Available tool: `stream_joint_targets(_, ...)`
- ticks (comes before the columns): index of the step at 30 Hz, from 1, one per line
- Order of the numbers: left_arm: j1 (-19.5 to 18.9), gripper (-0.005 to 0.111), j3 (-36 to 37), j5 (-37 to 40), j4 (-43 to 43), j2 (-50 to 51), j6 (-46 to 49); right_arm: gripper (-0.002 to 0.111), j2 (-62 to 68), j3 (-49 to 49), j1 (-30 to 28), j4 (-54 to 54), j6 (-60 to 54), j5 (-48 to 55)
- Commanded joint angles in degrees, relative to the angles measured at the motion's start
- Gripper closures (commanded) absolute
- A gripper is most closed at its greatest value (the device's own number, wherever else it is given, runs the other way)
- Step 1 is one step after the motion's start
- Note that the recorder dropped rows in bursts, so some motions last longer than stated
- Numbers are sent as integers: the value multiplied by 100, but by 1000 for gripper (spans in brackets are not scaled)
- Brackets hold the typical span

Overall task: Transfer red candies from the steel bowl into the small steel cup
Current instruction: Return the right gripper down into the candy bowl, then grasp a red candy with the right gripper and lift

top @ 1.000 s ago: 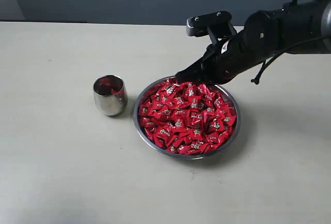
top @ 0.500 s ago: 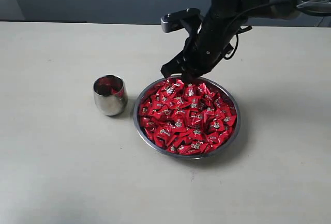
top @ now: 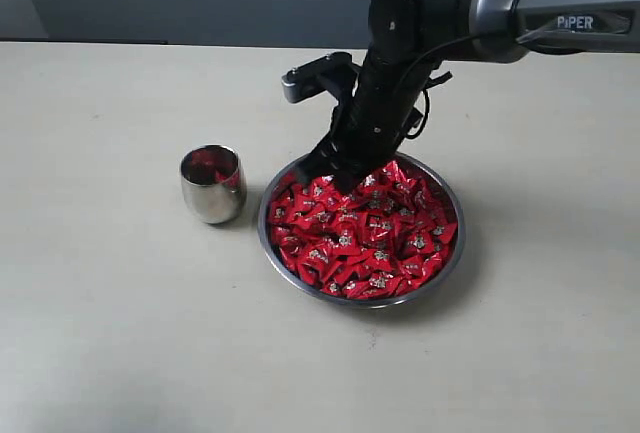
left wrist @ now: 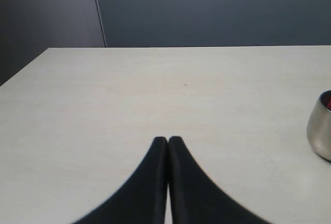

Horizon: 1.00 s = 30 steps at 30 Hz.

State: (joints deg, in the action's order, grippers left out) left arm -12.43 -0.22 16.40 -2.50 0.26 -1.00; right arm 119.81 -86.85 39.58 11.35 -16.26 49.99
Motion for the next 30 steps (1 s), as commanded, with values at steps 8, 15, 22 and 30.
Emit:
stream_joint_targets(8, -5, 106, 22, -10, -7, -26, -15, 59, -16, -39, -16, -43, 38, -102)
stream_joint_targets(15, -5, 106, 22, -10, -7, -26, -15, 62, -14, -39, -16, -67, 38, -442)
stream_joint_targets(22, -5, 106, 22, -10, -7, -26, -15, 62, 163, -39, -16, -59, 38, -381)
stream_joint_targets(30, -5, 106, 22, -10, -7, -26, -15, 62, 239, -39, -16, -99, 74, -476)
